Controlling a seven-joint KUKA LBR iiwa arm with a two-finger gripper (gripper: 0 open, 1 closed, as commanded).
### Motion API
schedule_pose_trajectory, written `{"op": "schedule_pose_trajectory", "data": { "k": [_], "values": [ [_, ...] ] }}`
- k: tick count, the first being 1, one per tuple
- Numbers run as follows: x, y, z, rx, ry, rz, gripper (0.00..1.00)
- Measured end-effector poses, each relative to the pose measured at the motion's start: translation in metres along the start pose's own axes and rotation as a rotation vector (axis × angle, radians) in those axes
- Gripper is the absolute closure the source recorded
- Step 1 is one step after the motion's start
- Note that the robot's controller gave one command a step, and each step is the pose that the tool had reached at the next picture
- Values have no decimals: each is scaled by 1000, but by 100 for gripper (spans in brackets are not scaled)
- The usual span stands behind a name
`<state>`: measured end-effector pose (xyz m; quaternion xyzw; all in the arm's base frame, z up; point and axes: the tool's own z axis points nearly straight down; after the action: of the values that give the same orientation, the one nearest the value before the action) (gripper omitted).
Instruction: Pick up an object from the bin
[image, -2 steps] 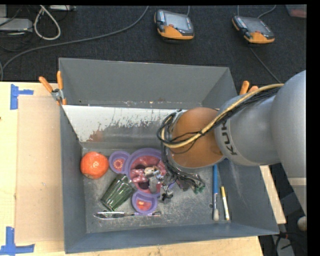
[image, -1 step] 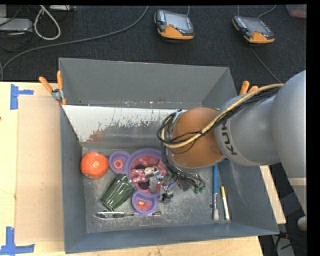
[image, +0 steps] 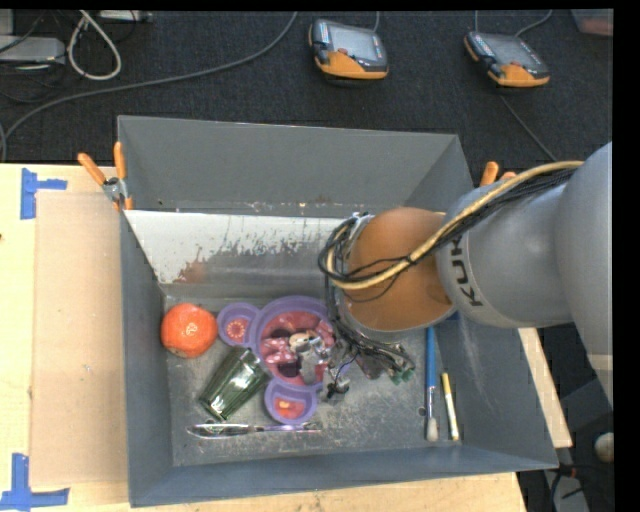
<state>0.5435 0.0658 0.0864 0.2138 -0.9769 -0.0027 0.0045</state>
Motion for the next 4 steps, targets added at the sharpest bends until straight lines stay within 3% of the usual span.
{"op": "schedule_pose_trajectory", "data": {
  "k": [3, 4],
  "values": [
    [-1, 2, -56, 0, -5, 2, 100],
    [0, 3, -70, -2, 0, 3, 100]
  ]
}}
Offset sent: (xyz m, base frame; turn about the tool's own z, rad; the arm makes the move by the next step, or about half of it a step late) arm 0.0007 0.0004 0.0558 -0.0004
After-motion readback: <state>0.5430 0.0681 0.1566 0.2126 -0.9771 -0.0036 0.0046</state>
